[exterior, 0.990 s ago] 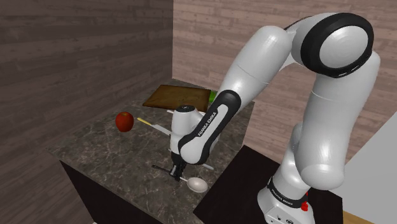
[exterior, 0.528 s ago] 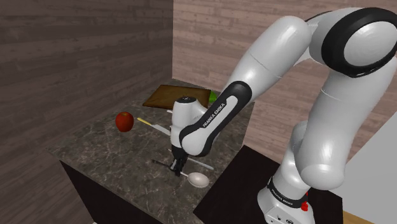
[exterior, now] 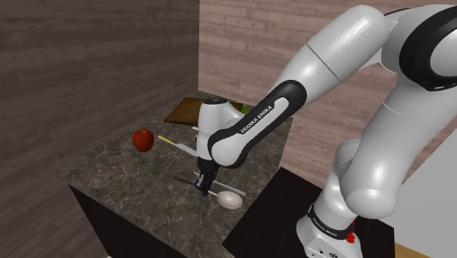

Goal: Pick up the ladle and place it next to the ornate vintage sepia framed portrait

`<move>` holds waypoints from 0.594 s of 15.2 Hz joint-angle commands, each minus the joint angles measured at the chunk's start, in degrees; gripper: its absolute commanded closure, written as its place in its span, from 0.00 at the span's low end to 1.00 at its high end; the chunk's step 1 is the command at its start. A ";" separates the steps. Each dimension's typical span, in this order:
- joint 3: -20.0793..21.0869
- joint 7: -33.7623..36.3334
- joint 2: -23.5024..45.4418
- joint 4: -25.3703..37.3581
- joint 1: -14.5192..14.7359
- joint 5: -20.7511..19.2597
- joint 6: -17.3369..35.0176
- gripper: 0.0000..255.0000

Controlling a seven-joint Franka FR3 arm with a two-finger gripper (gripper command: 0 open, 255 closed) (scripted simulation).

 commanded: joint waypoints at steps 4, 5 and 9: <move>-0.78 -0.44 -1.02 2.21 -0.78 -0.85 -3.38 1.00; -1.43 -1.24 0.41 3.93 -1.44 -1.43 -3.79 1.00; -3.76 -4.22 6.23 11.34 -3.77 -3.26 -5.82 1.00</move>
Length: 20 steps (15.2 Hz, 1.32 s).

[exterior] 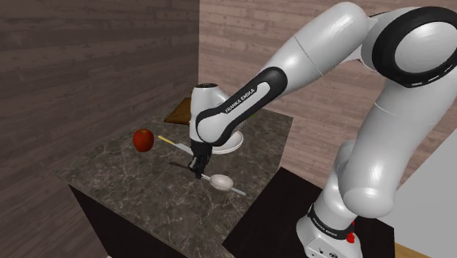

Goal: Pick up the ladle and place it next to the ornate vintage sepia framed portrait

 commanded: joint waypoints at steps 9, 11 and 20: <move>-4.14 -6.37 15.60 21.69 -4.72 -2.58 -6.97 1.00; -4.70 -7.43 18.91 26.80 -5.57 -2.84 -8.90 1.00; -6.35 -11.11 36.15 54.99 -9.20 -3.65 -20.35 1.00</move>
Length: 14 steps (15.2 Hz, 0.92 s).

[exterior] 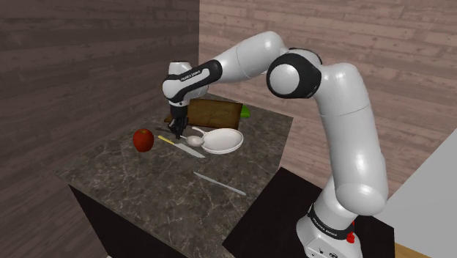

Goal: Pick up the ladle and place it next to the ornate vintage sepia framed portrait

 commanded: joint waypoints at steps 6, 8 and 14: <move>-0.24 -1.24 7.33 7.97 -1.05 -0.02 -0.80 1.00; -0.22 -1.35 8.15 7.77 -1.05 0.03 0.23 1.00; -0.14 -1.69 10.84 7.53 -1.06 0.17 3.15 1.00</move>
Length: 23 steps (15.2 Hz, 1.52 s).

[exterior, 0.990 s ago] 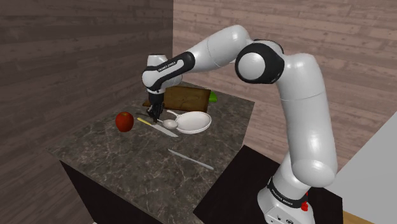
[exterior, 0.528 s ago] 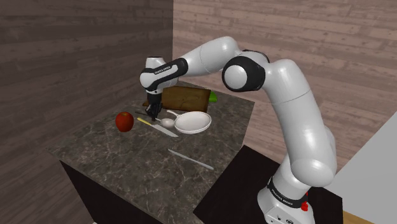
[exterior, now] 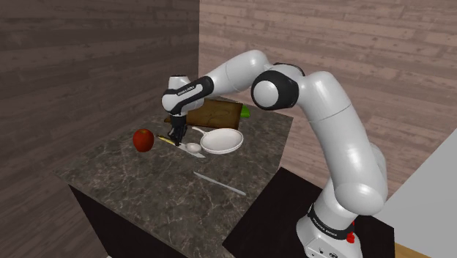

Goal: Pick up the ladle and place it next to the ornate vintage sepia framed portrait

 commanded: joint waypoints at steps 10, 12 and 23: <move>0.14 -0.43 4.55 0.54 0.02 0.19 4.03 1.00; 0.14 -0.43 4.55 0.54 0.02 0.19 4.03 1.00; 0.09 -0.41 3.35 0.49 -0.07 0.14 2.87 0.00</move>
